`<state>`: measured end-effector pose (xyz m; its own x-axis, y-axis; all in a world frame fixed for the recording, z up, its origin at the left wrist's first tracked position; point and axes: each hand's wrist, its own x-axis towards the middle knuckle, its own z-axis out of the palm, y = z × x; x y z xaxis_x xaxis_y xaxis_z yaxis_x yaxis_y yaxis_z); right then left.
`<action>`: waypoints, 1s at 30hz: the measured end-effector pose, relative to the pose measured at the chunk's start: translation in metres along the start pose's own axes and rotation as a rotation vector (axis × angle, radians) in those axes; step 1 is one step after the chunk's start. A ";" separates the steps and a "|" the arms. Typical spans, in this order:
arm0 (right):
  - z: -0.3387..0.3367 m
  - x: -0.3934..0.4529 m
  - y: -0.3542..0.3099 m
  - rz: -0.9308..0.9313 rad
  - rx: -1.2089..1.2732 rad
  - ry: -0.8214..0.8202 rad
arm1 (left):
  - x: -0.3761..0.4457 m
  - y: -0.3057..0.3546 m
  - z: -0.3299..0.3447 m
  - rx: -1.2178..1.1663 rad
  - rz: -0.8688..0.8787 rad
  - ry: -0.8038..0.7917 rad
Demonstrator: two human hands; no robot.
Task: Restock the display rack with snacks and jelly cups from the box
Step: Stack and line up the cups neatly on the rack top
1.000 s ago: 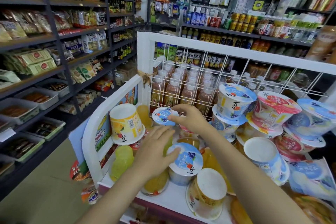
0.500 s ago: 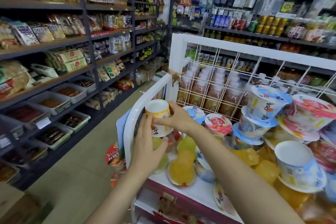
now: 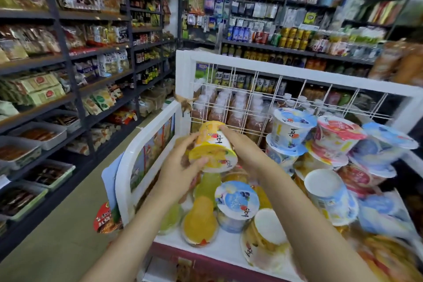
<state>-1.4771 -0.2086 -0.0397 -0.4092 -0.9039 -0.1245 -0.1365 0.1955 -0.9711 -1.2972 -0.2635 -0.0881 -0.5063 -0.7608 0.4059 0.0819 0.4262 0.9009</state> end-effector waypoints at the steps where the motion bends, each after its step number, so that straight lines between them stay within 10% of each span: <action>1: -0.008 -0.003 0.004 0.012 0.049 0.027 | 0.006 0.001 0.006 -0.016 -0.014 0.001; 8: -0.033 -0.013 0.018 0.023 0.266 0.079 | 0.043 0.002 0.038 -0.046 -0.174 -0.055; 30: -0.013 0.049 0.040 -0.331 -0.326 0.211 | 0.096 -0.048 0.021 0.246 -0.148 -0.046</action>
<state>-1.5142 -0.2403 -0.0823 -0.4653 -0.8475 0.2554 -0.5502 0.0509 -0.8335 -1.3681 -0.3468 -0.0952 -0.5362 -0.8029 0.2605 -0.2038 0.4226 0.8831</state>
